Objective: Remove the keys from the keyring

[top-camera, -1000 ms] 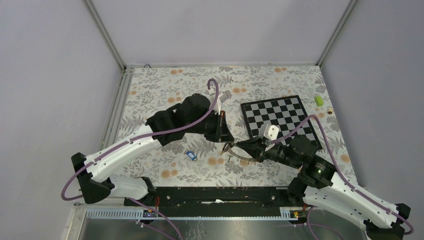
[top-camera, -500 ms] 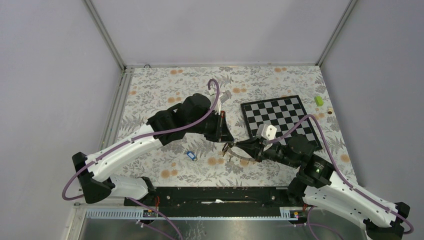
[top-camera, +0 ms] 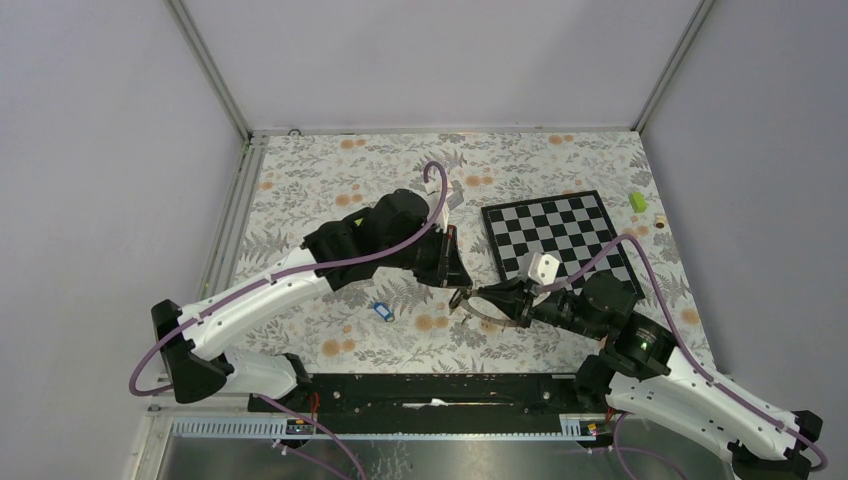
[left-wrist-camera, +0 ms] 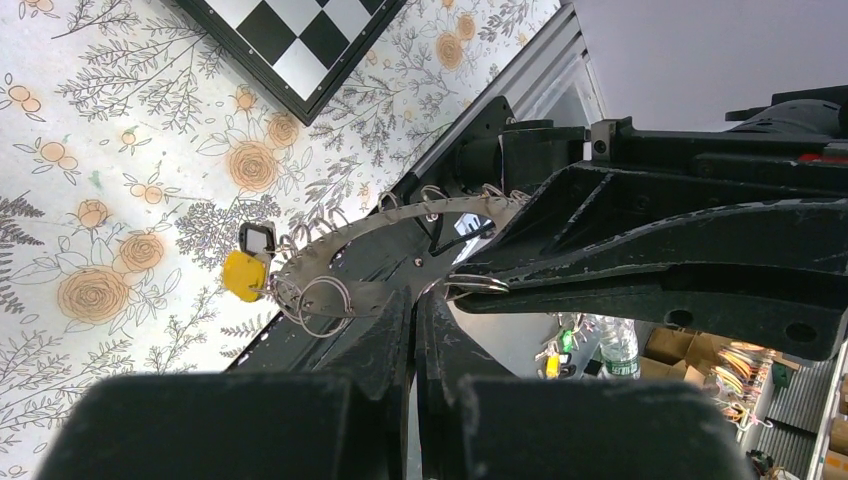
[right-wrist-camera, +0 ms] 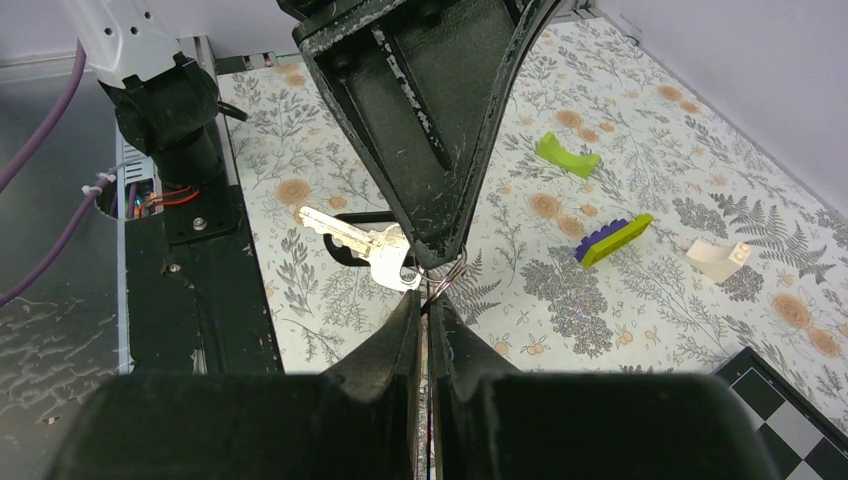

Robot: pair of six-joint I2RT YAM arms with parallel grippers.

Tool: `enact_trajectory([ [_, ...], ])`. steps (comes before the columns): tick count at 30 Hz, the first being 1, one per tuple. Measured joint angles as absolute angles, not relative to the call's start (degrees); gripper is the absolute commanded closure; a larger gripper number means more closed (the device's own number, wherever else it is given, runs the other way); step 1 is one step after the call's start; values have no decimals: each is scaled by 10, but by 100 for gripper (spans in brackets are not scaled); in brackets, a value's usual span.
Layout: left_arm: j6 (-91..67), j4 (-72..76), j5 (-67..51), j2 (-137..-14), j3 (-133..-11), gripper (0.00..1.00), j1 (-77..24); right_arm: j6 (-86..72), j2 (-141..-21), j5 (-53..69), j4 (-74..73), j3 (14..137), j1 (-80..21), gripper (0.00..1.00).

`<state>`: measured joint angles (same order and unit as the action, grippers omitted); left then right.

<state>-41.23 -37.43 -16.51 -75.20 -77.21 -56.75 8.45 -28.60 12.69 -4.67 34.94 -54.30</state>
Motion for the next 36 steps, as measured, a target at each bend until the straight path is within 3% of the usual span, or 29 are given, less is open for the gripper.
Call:
enact_trajectory([
  [36, -410, -407, -175, -752, -771, 100, -570, 88, -324, 201, -90, 369, -539, 100],
])
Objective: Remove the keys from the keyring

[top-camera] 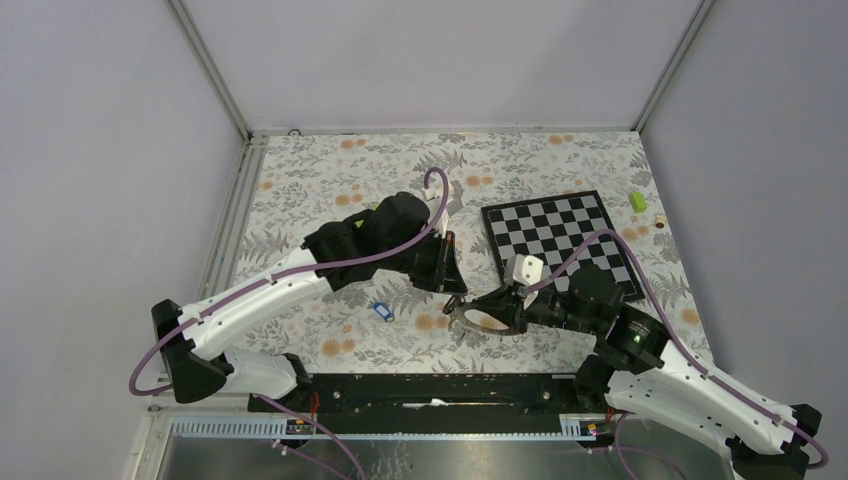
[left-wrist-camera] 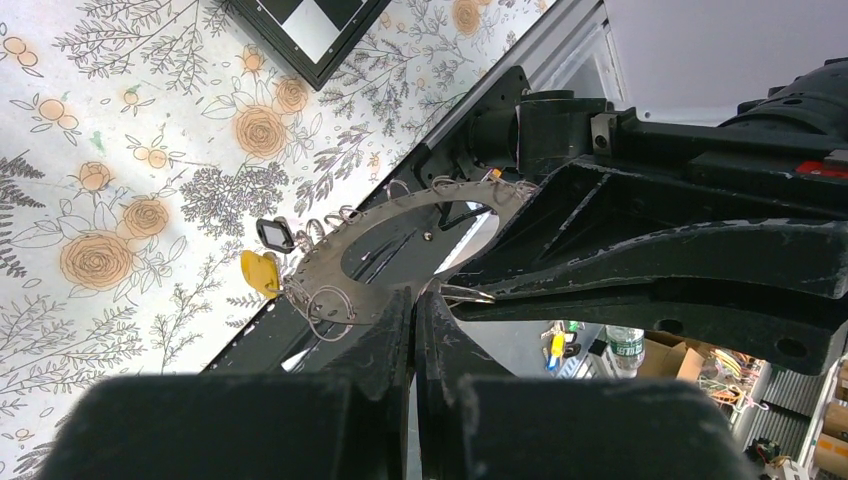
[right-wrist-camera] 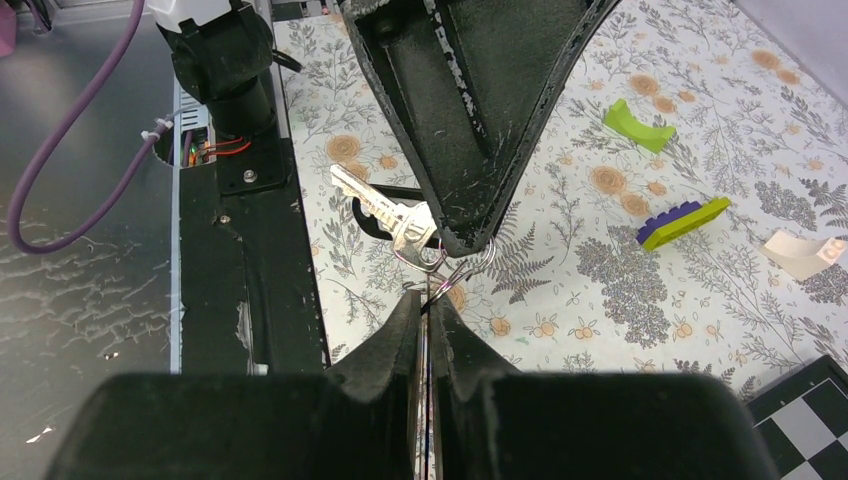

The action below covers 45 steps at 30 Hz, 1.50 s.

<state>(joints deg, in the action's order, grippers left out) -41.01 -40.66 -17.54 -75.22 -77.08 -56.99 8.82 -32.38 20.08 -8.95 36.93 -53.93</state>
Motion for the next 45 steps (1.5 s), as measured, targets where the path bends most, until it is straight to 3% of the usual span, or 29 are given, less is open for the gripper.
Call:
enact_trajectory([
  [31, -410, -375, -180, -752, -761, 100, -569, 117, -319, 175, -133, 397, -540, 100],
  [45, -417, -333, -173, -755, -761, 100, -569, 117, -275, 113, -83, 372, -540, 100],
])
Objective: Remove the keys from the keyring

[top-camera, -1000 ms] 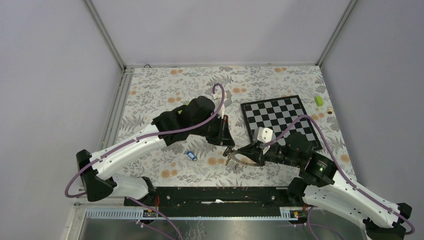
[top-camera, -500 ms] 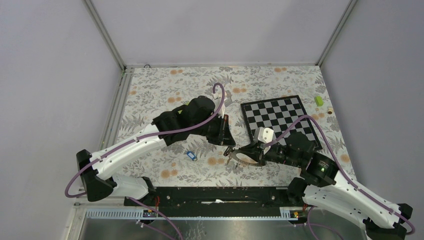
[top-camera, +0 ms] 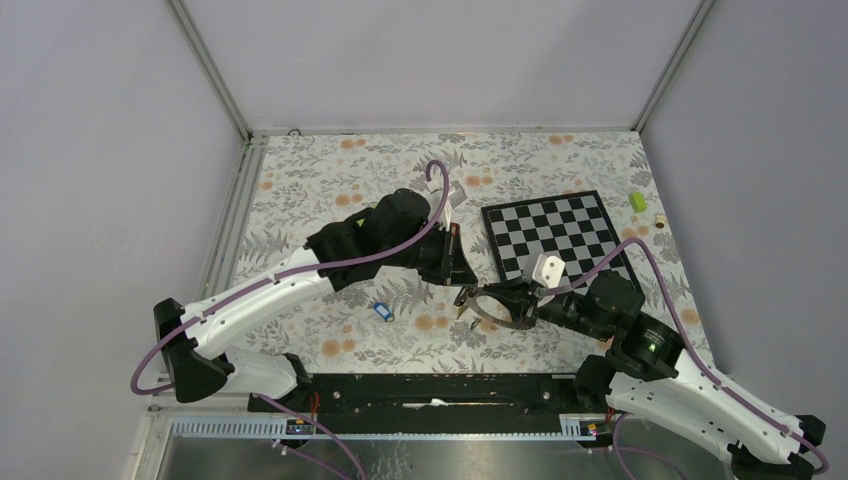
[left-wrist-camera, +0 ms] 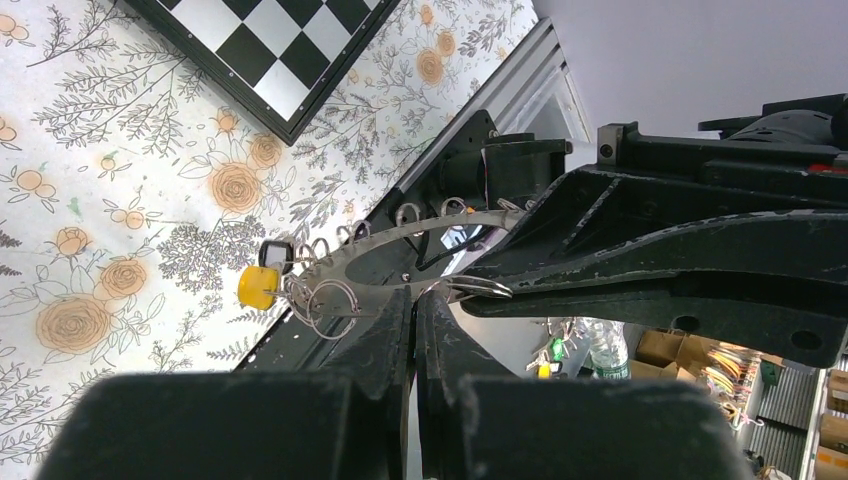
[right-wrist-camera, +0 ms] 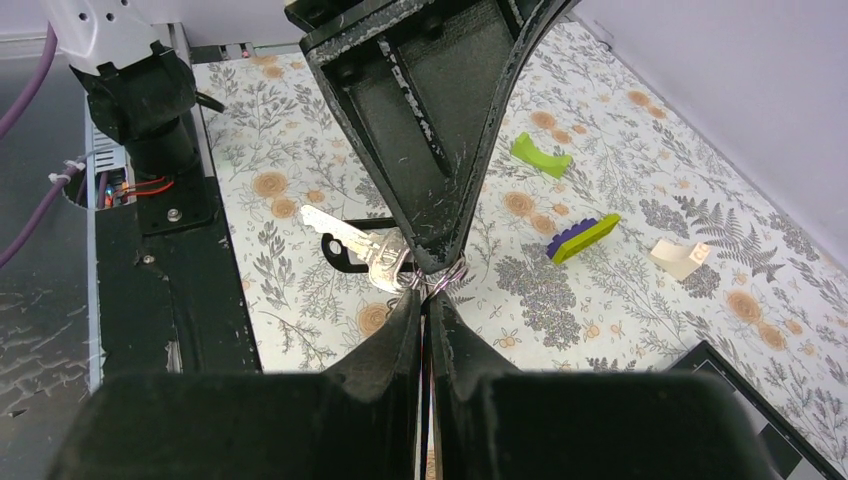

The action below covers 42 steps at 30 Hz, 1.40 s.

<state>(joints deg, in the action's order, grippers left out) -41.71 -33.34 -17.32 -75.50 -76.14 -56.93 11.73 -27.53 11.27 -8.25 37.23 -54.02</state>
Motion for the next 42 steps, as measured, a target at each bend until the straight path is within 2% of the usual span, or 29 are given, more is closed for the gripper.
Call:
enact_trajectory([
  [17, -423, -351, -181, -755, -761, 100, -569, 160, -279, 157, -98, 373, -540, 100],
  [31, -420, -333, -188, -748, -761, 100, -570, 306, -238, 173, -34, 325, -540, 100],
  [33, -419, -333, -185, -744, -762, 100, -569, 323, -239, 176, -27, 325, -540, 88],
  [36, -415, -341, -178, -742, -775, 100, -569, 338, -240, 177, -17, 325, -540, 86],
  [39, -406, -359, -168, -742, -799, 100, -569, 342, -233, 178, -3, 325, -540, 88],
  [42, -401, -372, -166, -742, -824, 100, -570, 341, -221, 177, 13, 319, -540, 97],
])
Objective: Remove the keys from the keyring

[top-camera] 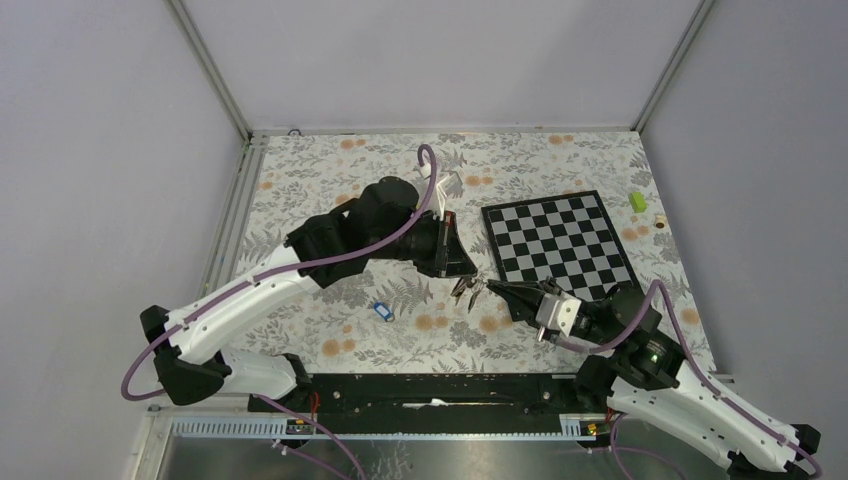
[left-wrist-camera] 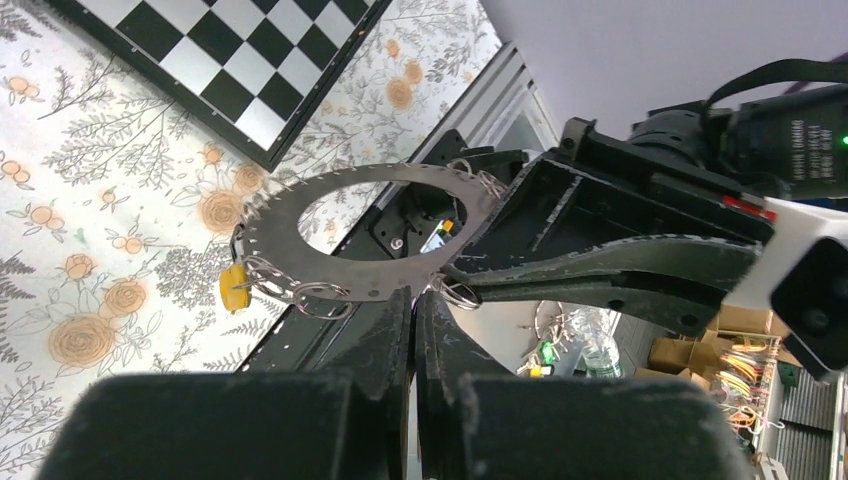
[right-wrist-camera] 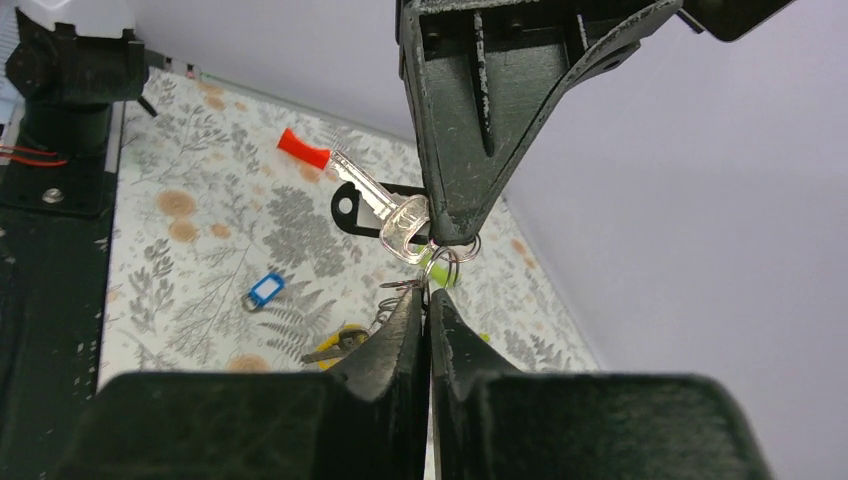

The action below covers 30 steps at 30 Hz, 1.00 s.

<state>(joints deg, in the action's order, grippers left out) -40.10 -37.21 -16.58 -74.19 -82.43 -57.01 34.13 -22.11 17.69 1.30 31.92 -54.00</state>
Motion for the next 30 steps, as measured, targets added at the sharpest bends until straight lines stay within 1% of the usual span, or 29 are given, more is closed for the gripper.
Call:
enact_trajectory([
  [1, -401, -375, -167, -742, -832, 100, -571, 340, -214, 177, 23, 314, -540, 99],
  [4, -401, -377, -169, -743, -844, 100, -574, 335, -201, 176, 49, 298, -540, 100],
  [7, -401, -381, -170, -744, -848, 100, -575, 329, -192, 176, 65, 286, -540, 93],
  [10, -400, -389, -170, -746, -851, 100, -575, 322, -189, 176, 72, 277, -540, 89],
  [18, -400, -406, -166, -751, -858, 100, -574, 298, -193, 175, 105, 254, -540, 83],
  [23, -398, -409, -158, -751, -862, 100, -569, 280, -218, 166, 140, 234, -540, 74],
  [30, -395, -411, -145, -751, -862, 100, -566, 258, -223, 159, 173, 212, -540, 67],
])
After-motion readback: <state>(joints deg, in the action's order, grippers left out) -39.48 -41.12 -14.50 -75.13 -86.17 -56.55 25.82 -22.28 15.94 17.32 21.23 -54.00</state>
